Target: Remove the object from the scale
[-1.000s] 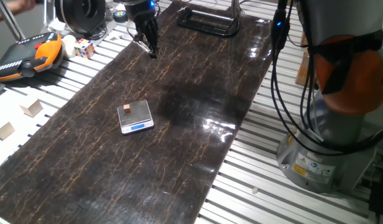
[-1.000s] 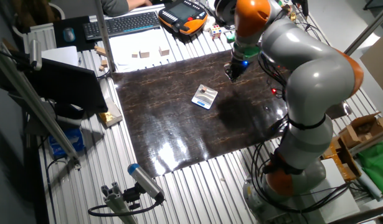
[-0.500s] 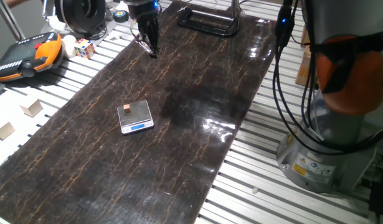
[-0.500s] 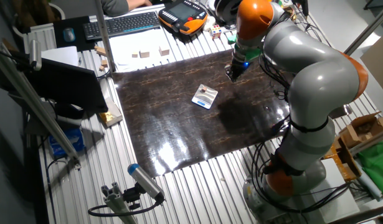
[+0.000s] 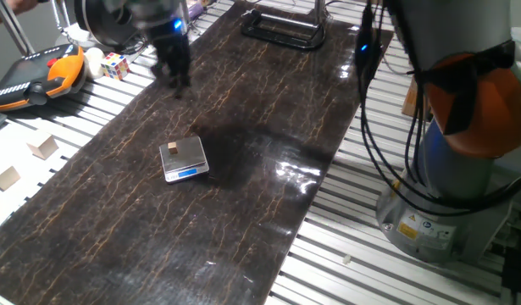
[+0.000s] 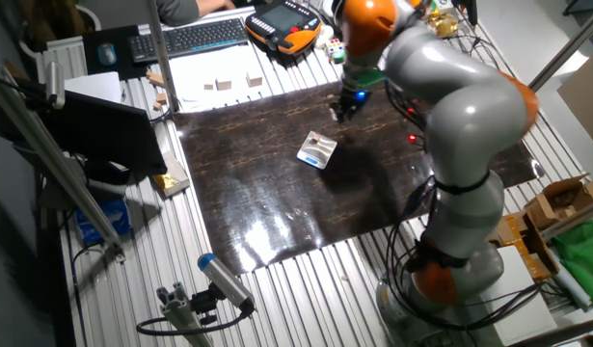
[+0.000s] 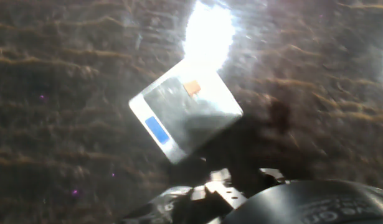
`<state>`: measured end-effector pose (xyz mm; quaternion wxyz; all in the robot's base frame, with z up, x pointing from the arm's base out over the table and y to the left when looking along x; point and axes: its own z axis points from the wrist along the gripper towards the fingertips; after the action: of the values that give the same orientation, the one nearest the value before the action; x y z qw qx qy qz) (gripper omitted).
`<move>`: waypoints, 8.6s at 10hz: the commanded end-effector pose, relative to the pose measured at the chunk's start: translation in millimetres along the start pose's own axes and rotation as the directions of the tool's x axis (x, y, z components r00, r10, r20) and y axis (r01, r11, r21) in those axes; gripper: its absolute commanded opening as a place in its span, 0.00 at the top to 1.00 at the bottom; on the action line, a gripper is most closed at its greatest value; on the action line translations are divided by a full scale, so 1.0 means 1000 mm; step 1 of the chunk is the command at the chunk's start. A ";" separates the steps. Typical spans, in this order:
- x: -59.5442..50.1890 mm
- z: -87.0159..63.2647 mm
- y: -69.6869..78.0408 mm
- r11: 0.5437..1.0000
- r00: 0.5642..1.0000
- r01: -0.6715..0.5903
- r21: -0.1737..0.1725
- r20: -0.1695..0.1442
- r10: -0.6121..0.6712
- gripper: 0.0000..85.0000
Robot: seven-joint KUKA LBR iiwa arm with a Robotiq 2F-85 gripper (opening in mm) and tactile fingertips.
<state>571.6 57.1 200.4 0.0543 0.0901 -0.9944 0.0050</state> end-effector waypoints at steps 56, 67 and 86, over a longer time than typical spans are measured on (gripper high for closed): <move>-0.050 0.137 0.013 0.965 0.965 0.261 0.036 0.022 -0.262 0.99; -0.005 0.113 -0.082 0.976 0.982 0.178 0.125 0.035 -0.184 0.93; 0.021 0.052 0.011 0.998 0.996 0.056 -0.042 0.068 -0.053 0.99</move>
<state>543.5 63.6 151.1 0.0234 0.1166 -0.9927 -0.0218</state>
